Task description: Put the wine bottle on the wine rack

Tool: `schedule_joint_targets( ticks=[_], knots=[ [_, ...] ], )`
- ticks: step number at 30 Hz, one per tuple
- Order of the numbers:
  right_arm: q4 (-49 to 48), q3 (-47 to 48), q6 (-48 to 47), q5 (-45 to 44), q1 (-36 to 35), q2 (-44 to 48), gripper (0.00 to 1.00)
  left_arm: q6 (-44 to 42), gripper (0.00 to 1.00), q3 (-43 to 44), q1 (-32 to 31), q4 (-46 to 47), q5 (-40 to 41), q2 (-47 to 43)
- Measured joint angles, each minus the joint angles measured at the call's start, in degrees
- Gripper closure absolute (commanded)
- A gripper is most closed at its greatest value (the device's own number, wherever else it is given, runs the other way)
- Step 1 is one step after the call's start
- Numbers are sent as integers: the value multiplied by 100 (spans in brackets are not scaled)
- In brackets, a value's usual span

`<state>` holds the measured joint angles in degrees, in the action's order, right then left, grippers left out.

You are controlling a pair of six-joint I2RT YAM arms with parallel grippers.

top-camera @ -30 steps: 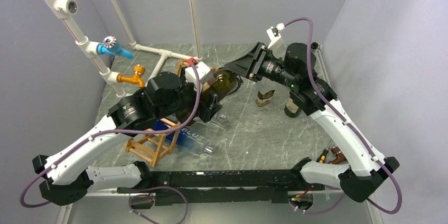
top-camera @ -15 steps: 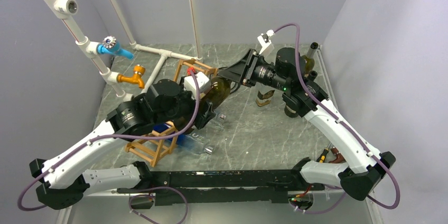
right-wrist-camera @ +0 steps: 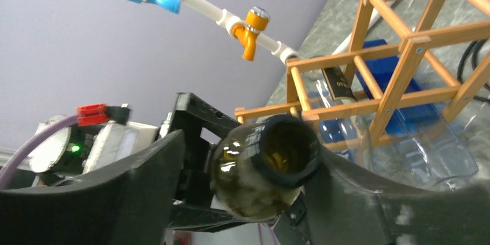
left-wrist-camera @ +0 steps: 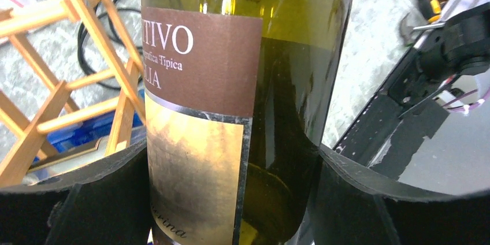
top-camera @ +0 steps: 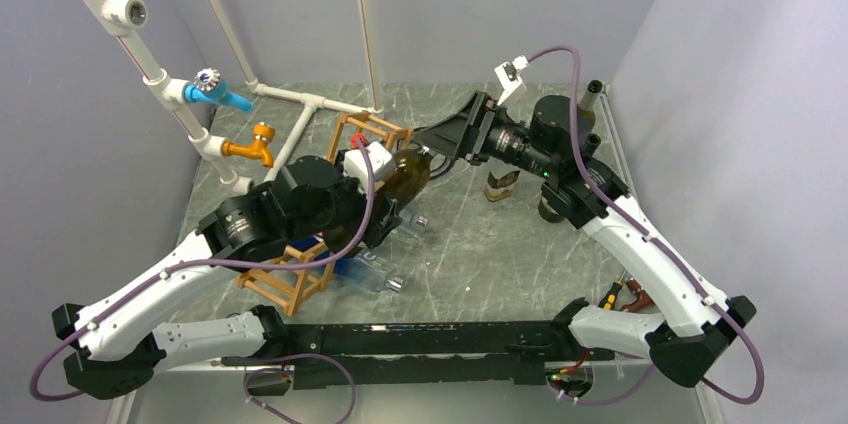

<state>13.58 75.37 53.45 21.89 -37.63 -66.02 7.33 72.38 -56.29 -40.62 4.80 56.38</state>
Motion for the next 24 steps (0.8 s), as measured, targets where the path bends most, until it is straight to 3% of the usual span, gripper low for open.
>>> schedule_joint_targets(
  ticks=[3, 10, 18, 24],
  knots=[
    [-31, -37, -411, -149, 11, 192, 1, 42, 100, -111, 13, -164, 146, -28],
    [297, 142, -1600, -378, 11, 35, 0, 302, 100, -302, 13, -507, 551, -269],
    [1528, 621, -4118, -1250, -48, -31, 0, 468, 100, -238, 13, -1051, 769, -518],
    [1655, 815, -6061, -2828, -1187, -57, 0, 590, 100, -31, 13, -1300, 745, -540]
  ],
)
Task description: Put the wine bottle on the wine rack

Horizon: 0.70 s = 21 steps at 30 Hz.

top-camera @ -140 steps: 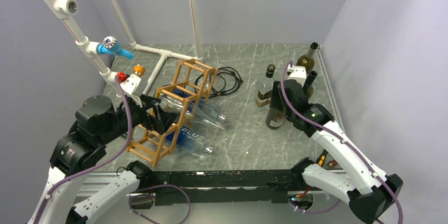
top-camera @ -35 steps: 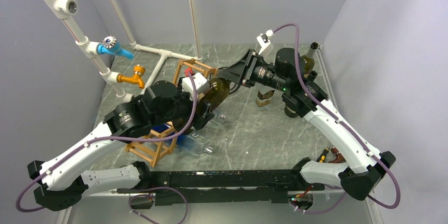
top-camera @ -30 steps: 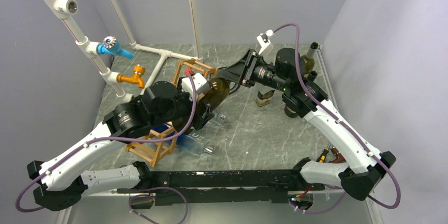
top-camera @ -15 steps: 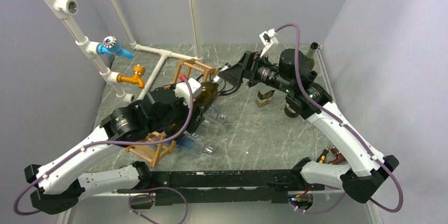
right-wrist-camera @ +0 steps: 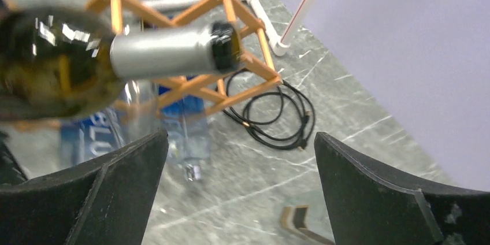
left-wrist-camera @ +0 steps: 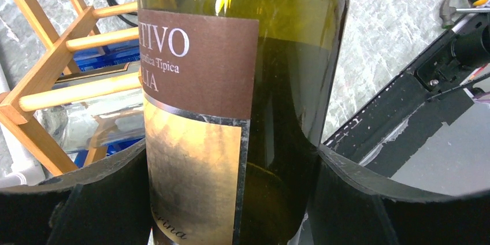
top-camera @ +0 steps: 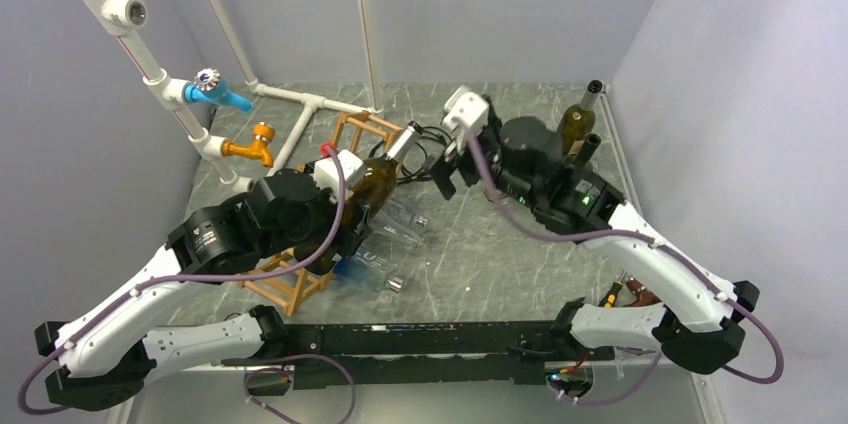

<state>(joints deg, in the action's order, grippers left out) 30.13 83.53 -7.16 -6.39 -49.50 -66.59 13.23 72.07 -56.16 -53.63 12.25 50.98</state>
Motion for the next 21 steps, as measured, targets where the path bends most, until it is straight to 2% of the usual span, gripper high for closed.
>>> schedule_joint_targets(
  ticks=[4, 6, 9, 16, 21],
  knots=[
    [-286, -778, -1316, -199, -507, 302, 0, -42, 100, 118, 0, -133, -186, 26],
    [-459, -1228, -1902, 59, -538, 568, 1, -48, 100, 177, 7, -205, -332, 85],
    [-575, -1729, -2636, 603, -546, 1080, 7, -101, 100, 221, 9, -291, -632, 197],
    [-221, -1502, -3574, 1296, -579, 1353, 7, -256, 100, 223, 9, -522, -1665, 597],
    [210, -1687, -4024, 1718, -601, 1648, 12, -358, 100, 225, 9, -544, -2103, 813]
  ],
)
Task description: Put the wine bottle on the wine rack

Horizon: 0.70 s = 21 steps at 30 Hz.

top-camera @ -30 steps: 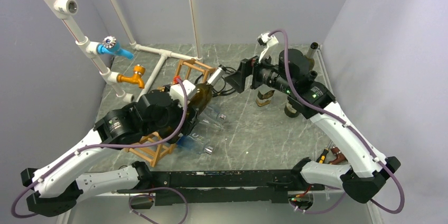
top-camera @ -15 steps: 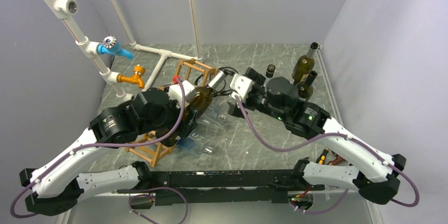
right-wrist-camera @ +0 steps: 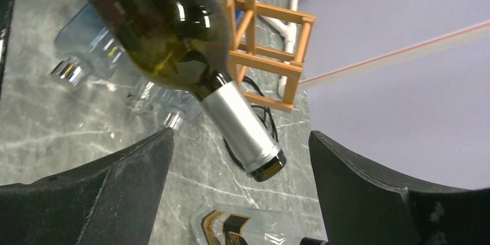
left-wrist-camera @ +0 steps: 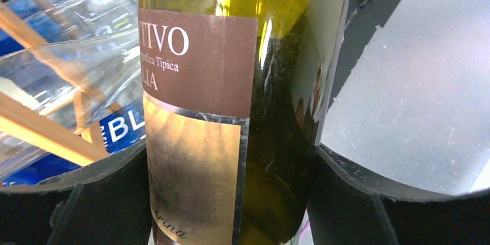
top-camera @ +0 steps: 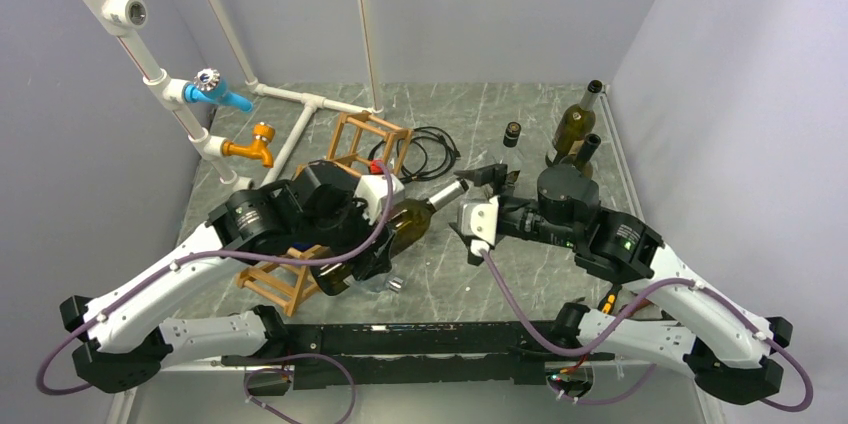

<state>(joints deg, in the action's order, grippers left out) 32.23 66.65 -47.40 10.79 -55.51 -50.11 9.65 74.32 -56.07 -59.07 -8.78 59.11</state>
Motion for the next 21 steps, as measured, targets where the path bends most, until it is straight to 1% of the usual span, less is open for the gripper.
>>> schedule_joint_targets(
  ticks=[2, 5, 10, 12, 16, 19, 21],
  knots=[
    [214, -68, -216, 151, -11, 116, 13, -33, 100, 39, 0, -37, -149, 81],
    [483, -76, -448, 321, -11, 127, 1, -103, 100, 116, 0, -55, -396, 219],
    [678, -136, -678, 299, -55, -11, 0, -151, 100, 129, 0, -101, -776, 315],
    [675, -221, -737, 223, -129, -61, 3, -155, 100, 133, 0, -146, -894, 330],
    [678, -334, -898, -7, -380, -302, 14, -162, 100, 136, 0, -173, -1008, 352],
    [654, -361, -1038, -240, -610, -496, 19, -166, 100, 136, 0, -173, -1067, 374],
    [581, -422, -1132, -409, -804, -542, 27, -166, 100, 136, 0, -181, -1088, 391]
  ],
)
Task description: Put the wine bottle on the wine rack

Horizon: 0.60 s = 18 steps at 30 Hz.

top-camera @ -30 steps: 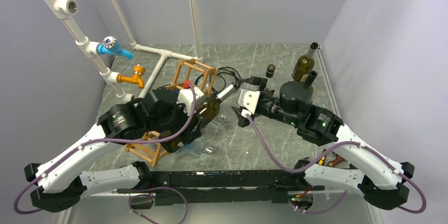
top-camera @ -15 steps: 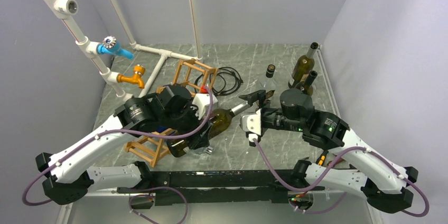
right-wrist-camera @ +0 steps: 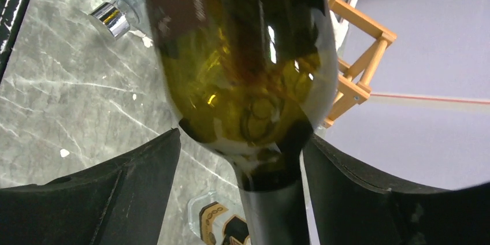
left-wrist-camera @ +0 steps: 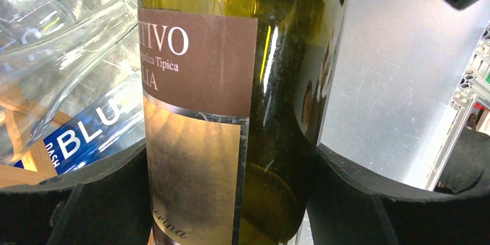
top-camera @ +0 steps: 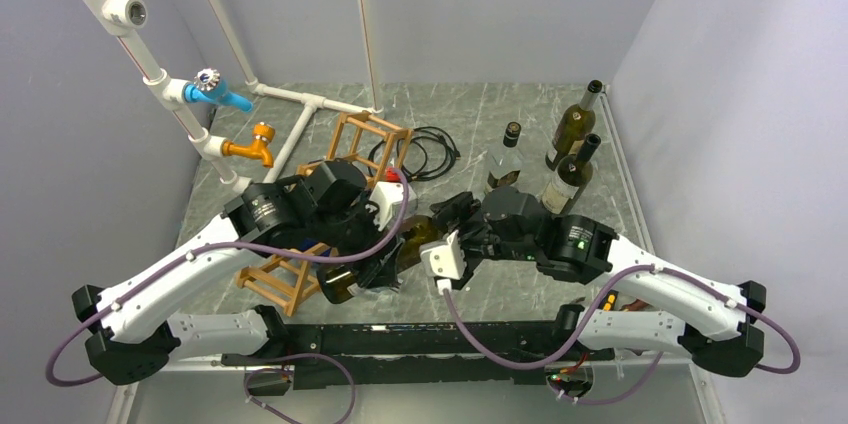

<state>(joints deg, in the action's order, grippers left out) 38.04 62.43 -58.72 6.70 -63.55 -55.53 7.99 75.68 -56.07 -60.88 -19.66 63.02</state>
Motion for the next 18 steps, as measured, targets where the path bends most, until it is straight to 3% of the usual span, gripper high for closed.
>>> schedule_joint_targets(
  ticks=[4, 5, 6, 8, 12, 15, 16, 18],
  knots=[
    [-205, -146, -262, -393, -315, -2, 63, -7, 100, -4, -9, -15, -55, 26],
    [-269, -162, -328, -479, -350, -2, 76, -22, 100, -13, -22, -50, -68, 26],
    [-258, -186, -431, -553, -382, 2, 97, -57, 100, -13, -33, -92, -48, 26],
    [-232, -297, -629, -658, -442, 15, 100, -138, 100, -17, -44, -251, -48, 24],
    [-474, -468, -619, -774, -503, 68, 100, -146, 65, -33, -59, -330, -37, 13],
    [-610, -577, -544, -793, -546, 227, 100, -157, 50, -66, -61, -238, -39, -70],
    [-678, -636, -511, -787, -577, 313, 100, -153, 42, -76, -72, -201, -55, -133],
    [-822, -763, -409, -774, -616, 479, 100, -120, 3, -76, -81, -98, -87, -291]
  ],
)
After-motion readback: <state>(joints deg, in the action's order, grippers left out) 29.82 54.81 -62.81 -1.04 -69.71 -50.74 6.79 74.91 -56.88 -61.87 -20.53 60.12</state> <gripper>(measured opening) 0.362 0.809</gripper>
